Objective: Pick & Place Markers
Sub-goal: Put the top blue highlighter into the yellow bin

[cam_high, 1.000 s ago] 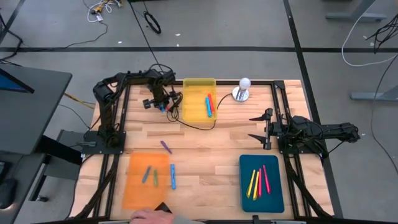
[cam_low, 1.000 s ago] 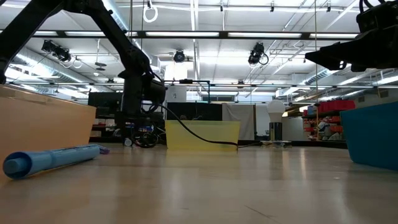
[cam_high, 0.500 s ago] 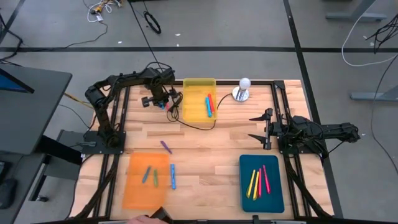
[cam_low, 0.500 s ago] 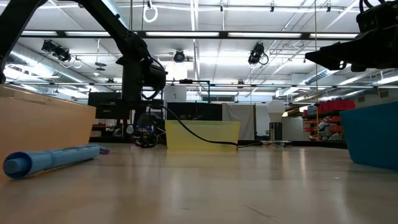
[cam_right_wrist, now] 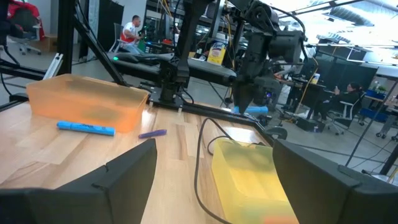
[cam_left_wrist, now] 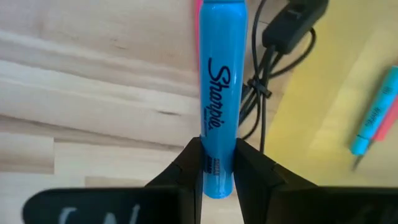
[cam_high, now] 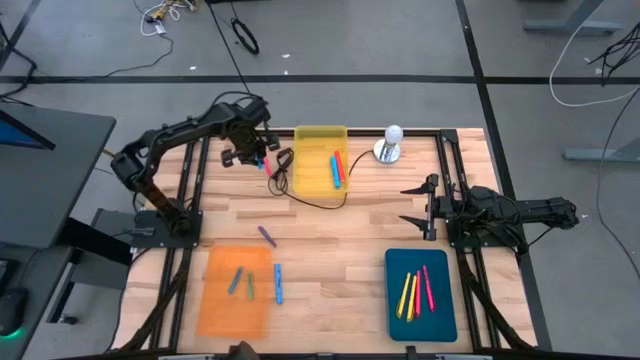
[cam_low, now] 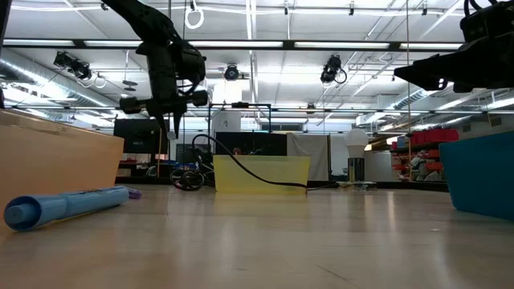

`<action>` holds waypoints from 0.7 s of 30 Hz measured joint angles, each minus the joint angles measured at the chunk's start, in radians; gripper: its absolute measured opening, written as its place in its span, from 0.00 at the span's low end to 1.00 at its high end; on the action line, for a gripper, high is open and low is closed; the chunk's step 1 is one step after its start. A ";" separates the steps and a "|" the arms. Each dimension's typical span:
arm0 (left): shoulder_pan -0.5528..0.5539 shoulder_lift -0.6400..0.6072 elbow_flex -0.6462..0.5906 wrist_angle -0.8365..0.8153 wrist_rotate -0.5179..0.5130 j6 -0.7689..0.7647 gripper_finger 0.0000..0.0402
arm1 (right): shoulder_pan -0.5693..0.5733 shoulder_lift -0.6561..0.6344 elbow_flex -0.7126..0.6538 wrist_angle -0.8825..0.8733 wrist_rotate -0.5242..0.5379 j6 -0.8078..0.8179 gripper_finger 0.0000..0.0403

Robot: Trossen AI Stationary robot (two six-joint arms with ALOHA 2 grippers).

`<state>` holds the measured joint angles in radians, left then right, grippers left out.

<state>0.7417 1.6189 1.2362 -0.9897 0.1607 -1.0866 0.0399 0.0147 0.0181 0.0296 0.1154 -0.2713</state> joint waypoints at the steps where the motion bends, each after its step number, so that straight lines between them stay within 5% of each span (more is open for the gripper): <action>1: 0.003 -0.010 0.000 -0.005 0.004 0.000 0.16 | 0.000 0.000 0.000 0.000 0.000 0.000 0.80; 21: -0.050 0.067 0.120 -0.056 0.039 0.079 0.16 | 0.000 0.000 0.000 0.000 0.000 0.000 0.80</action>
<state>0.6913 1.6854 1.3560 -1.0455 0.2001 -1.0080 0.0399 0.0146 0.0181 0.0299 0.1154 -0.2714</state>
